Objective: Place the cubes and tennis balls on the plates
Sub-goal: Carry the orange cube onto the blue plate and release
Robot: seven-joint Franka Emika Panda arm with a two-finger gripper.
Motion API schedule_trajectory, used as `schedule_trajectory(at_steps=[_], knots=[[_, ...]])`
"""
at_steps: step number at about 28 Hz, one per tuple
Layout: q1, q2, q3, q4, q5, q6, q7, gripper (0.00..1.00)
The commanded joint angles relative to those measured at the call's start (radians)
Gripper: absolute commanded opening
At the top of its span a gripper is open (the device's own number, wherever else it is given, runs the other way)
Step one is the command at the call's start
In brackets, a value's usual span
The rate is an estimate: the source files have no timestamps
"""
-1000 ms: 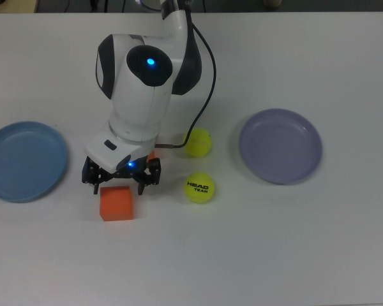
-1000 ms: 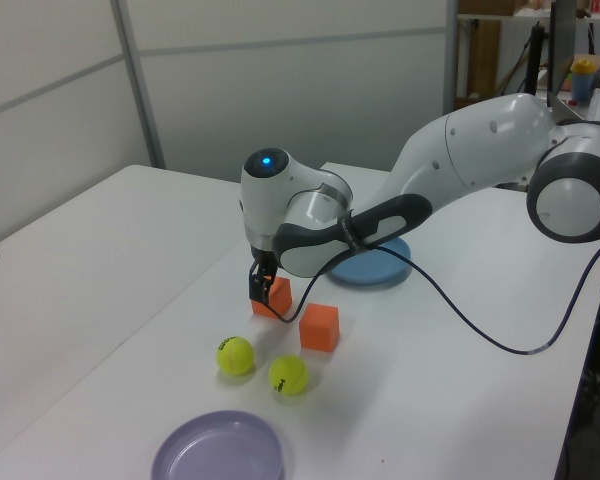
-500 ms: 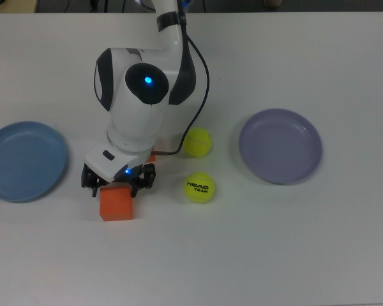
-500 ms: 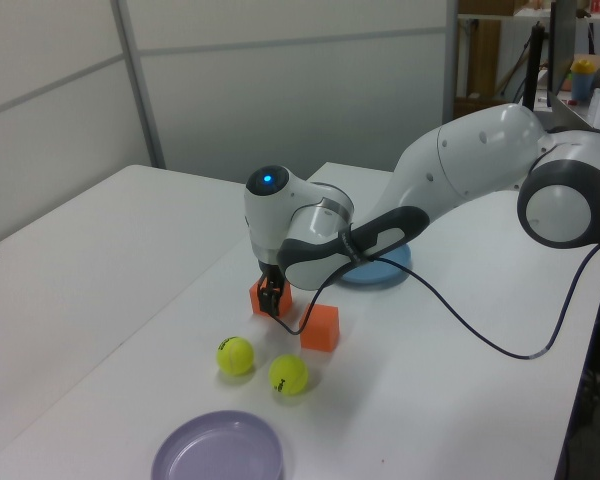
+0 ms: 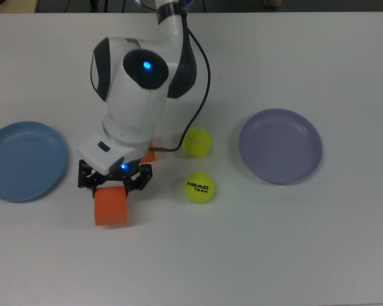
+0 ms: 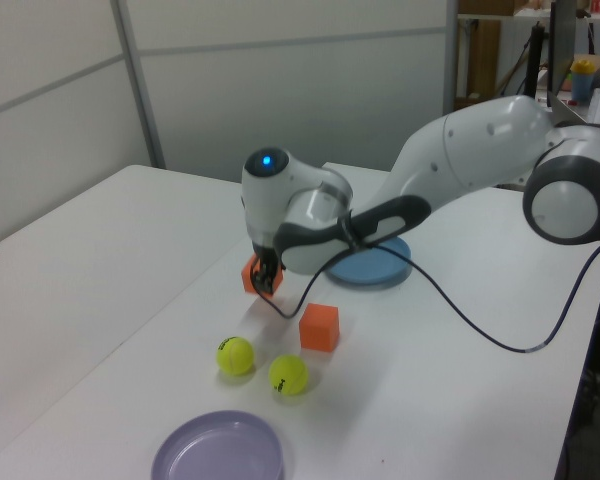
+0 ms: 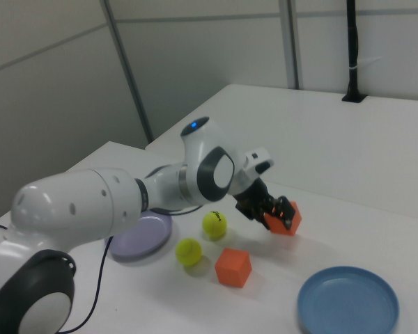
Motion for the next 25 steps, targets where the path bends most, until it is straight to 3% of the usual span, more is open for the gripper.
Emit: schedule_trajectory(at_steps=[1,4,5,10,11,13,14,17,25], knots=[[-0.006,-0.102,-0.030,-0.028,-0.006,-0.143,0.020,0.00],[-0.023,-0.114,-0.057,-0.028,-0.009,-0.199,0.008,0.00],[-0.045,-0.106,-0.083,-0.033,-0.014,-0.197,0.006,0.00],[-0.103,-0.062,-0.129,-0.028,-0.017,-0.183,-0.035,0.09],[-0.111,-0.062,-0.134,-0.028,-0.009,-0.183,-0.048,0.15],[-0.124,-0.062,-0.136,-0.028,-0.006,-0.183,-0.058,0.40],[-0.129,-0.063,-0.136,-0.028,-0.006,-0.183,-0.058,0.99],[-0.129,-0.074,-0.134,-0.026,0.000,-0.188,-0.055,1.00],[-0.118,-0.142,-0.120,-0.028,0.109,-0.237,-0.103,1.00]])
